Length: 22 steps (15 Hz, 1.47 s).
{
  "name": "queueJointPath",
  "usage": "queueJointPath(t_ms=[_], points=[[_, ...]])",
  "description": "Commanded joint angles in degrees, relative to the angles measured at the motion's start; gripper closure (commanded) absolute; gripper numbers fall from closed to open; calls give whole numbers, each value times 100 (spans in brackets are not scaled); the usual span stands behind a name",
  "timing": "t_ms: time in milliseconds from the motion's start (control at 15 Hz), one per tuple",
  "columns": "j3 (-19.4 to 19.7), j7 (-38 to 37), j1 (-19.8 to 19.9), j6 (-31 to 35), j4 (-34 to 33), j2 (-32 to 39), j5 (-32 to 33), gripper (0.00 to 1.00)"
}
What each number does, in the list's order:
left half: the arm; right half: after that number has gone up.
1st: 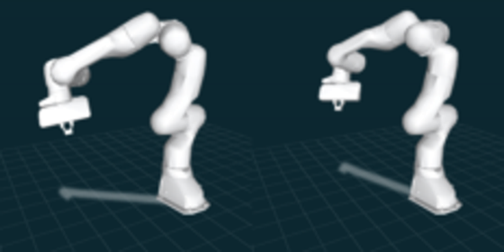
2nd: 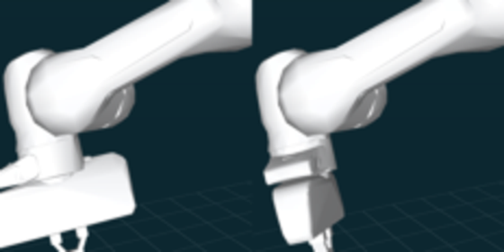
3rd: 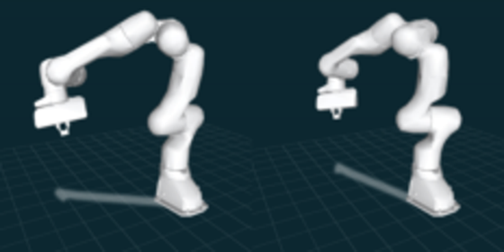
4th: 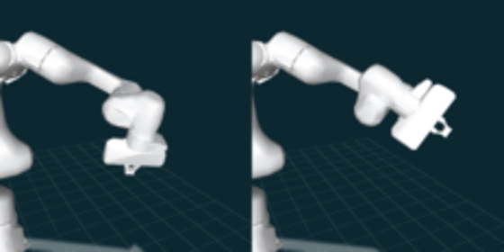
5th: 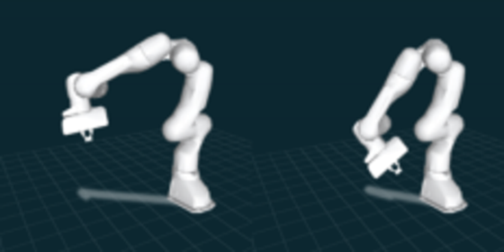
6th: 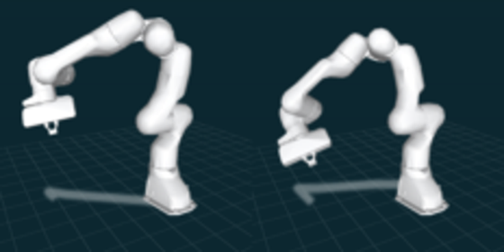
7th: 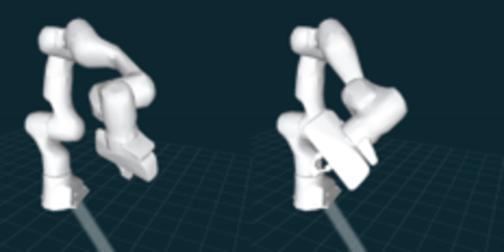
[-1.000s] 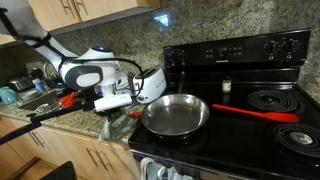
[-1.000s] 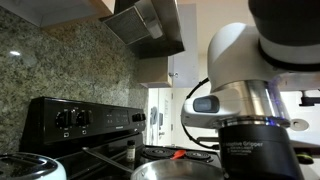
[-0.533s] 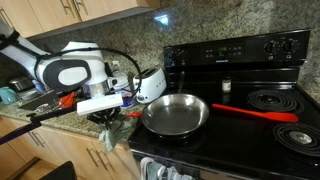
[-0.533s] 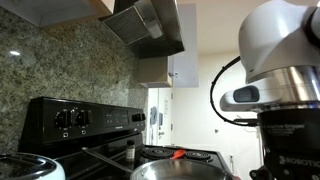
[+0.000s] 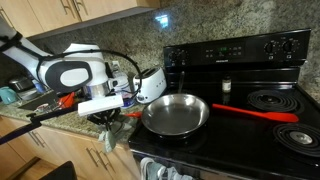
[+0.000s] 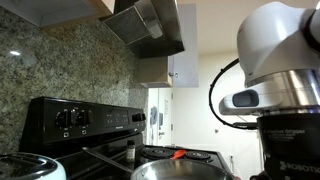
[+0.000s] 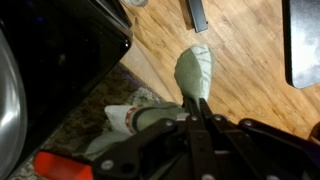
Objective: Hang the towel on the oven handle
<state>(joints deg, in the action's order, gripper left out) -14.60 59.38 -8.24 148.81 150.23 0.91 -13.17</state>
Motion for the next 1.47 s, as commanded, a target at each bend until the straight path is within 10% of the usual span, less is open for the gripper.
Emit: queueJointPath(t_ms=[0, 667, 1400], points=[[100, -2, -101, -9, -6, 0, 0, 96], [1060, -266, 505, -123, 994, -364, 627, 99], [1249, -722, 640, 432, 862, 90, -1999, 99]])
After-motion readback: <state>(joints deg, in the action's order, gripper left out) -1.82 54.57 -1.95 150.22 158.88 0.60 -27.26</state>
